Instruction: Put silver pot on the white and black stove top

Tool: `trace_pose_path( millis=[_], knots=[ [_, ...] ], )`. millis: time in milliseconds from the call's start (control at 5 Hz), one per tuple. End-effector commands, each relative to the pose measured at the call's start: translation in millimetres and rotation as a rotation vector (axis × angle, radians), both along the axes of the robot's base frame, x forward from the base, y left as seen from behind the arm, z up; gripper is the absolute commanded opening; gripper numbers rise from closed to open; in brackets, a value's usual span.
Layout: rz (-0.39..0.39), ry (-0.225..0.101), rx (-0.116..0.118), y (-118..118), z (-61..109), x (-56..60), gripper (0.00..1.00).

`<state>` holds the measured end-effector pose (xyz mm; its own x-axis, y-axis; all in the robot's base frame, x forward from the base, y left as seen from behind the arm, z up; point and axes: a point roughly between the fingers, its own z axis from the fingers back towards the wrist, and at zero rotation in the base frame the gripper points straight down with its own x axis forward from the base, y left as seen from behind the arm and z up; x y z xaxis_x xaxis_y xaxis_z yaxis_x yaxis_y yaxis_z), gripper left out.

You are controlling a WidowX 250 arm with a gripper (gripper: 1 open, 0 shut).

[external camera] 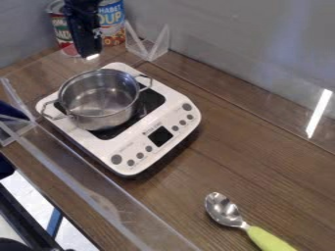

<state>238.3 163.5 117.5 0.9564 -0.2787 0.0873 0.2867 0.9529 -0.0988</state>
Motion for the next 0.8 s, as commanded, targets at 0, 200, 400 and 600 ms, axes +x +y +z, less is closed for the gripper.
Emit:
trace_pose_path(
  millis=[0,200,400,600],
  knots=[
    [0.006,-0.014,0.008,1,0.1,-1.2,1.0],
    [0.002,-0.003,0.002,-2,-8.4,-1.4,1.0],
    [0.001,0.003,-0.005,-2,-18.3,-0.1,1.0],
    [0.001,0.007,-0.012,-3,-27.8,0.8,1.0]
  ],
)
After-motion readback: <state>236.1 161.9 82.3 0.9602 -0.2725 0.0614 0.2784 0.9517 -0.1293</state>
